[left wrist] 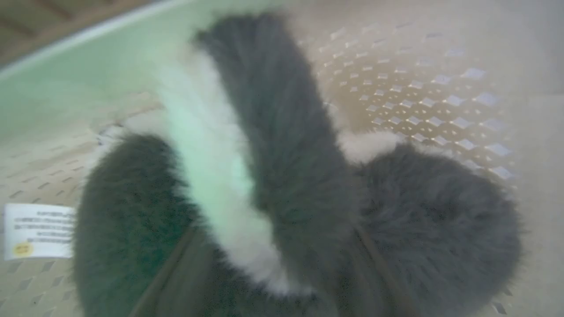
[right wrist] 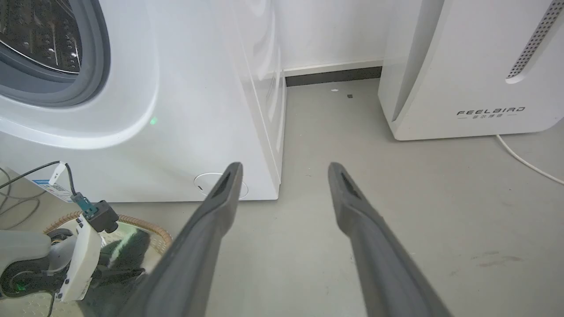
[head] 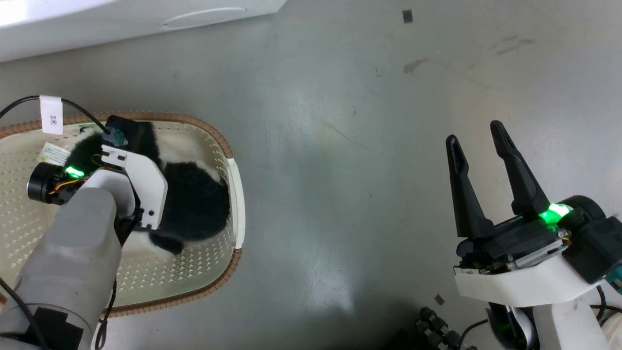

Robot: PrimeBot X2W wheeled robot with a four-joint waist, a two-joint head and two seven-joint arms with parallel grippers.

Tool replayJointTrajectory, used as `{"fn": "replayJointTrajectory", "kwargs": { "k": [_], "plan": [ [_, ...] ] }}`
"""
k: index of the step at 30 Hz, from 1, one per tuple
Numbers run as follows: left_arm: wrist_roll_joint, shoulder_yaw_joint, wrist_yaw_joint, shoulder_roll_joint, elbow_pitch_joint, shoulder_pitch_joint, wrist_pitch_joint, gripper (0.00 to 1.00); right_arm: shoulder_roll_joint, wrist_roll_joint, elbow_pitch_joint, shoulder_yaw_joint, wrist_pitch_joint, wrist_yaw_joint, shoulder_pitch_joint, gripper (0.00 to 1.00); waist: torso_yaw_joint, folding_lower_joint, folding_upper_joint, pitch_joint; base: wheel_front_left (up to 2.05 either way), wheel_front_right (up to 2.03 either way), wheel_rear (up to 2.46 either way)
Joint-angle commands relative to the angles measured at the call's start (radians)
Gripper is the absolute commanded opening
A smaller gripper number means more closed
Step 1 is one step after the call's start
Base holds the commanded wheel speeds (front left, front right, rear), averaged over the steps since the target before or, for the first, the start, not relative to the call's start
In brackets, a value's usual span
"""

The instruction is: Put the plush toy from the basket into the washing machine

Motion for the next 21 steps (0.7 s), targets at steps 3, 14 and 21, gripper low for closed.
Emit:
{"fn": "replayJointTrajectory", "kwargs": {
  "k": [3, 14, 21],
  "plan": [
    [-0.02, -0.025, -0.012, 0.009, 0.047, -0.007, 0.005, 0.0, 0.0, 0.008, 0.0, 0.005, -0.013, -0.001, -0.024, 1.0, -0.003, -0.0001, 0.0, -0.001, 0.0, 0.0, 0.0],
    [-0.079, -0.018, -0.02, -0.046, 0.04, 0.095, -0.121, 0.0, 0.0, -0.031, 0.049, -0.015, -0.013, -0.001, -0.003, 1.0, 0.04, -0.0001, 0.0, -0.185, 0.0, 0.0, 0.0],
    [-0.125, -0.041, -0.021, -0.099, -0.021, 0.188, -0.234, 0.0, 0.0, -0.073, 0.09, -0.049, -0.013, -0.001, 0.05, 1.0, 0.109, -0.0001, 0.0, -0.349, 0.0, 0.0, 0.0]
  ]
}}
